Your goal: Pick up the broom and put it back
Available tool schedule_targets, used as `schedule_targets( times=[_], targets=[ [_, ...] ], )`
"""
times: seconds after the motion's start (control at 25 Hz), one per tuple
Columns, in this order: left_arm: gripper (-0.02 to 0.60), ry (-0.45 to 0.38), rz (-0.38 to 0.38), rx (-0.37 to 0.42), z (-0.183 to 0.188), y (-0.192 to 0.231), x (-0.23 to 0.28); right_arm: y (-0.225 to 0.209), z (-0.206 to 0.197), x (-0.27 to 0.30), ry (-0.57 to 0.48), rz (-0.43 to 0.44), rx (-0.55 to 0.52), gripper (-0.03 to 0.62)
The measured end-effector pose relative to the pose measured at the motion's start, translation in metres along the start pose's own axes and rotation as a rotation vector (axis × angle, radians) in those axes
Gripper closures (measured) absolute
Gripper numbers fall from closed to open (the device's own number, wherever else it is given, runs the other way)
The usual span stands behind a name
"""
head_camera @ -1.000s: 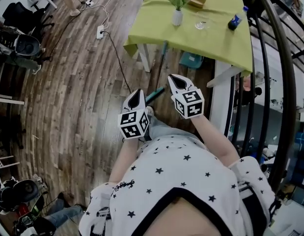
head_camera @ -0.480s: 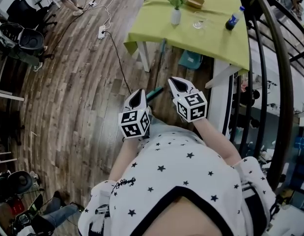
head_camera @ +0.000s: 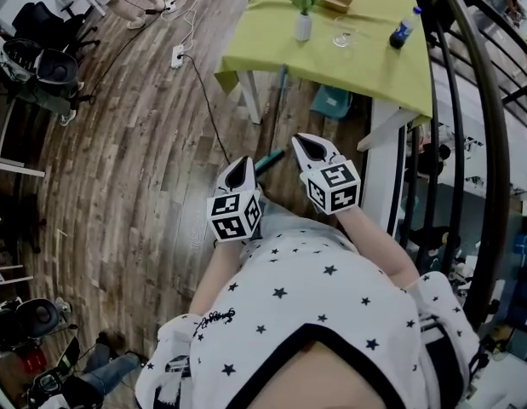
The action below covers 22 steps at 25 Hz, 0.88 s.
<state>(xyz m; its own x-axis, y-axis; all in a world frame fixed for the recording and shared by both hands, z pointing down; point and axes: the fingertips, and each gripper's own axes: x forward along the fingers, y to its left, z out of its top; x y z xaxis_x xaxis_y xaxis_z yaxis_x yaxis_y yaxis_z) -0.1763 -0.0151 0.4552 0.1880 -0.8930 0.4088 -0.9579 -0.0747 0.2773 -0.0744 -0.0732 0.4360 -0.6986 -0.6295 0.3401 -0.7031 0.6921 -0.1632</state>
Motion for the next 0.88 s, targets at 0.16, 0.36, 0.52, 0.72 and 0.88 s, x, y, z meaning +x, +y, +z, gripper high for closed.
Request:
schedule_targets(
  times=[0.16,0.36,0.52,0.72,0.88],
  targets=[
    [0.569,0.004,-0.006,0.003,-0.002,0.0,-0.003,0.001,0.002,-0.003,-0.013,-0.016,0.009,0.6],
    [0.569,0.001,-0.011,0.001,0.001,0.001,-0.002,0.003,0.003,-0.006,-0.013,-0.019,0.008,0.601],
    [0.569,-0.003,-0.01,-0.005,0.003,-0.003,0.002,-0.002,0.005,-0.01,-0.017,-0.02,0.011,0.6],
    [0.569,-0.001,-0.016,-0.009,0.003,-0.011,0.003,-0.006,0.007,-0.014,-0.023,-0.024,0.016,0.602],
    [0.569,0.002,-0.02,-0.017,-0.003,-0.014,0.0,-0.003,0.002,-0.016,-0.018,-0.019,0.016,0.6]
  ],
)
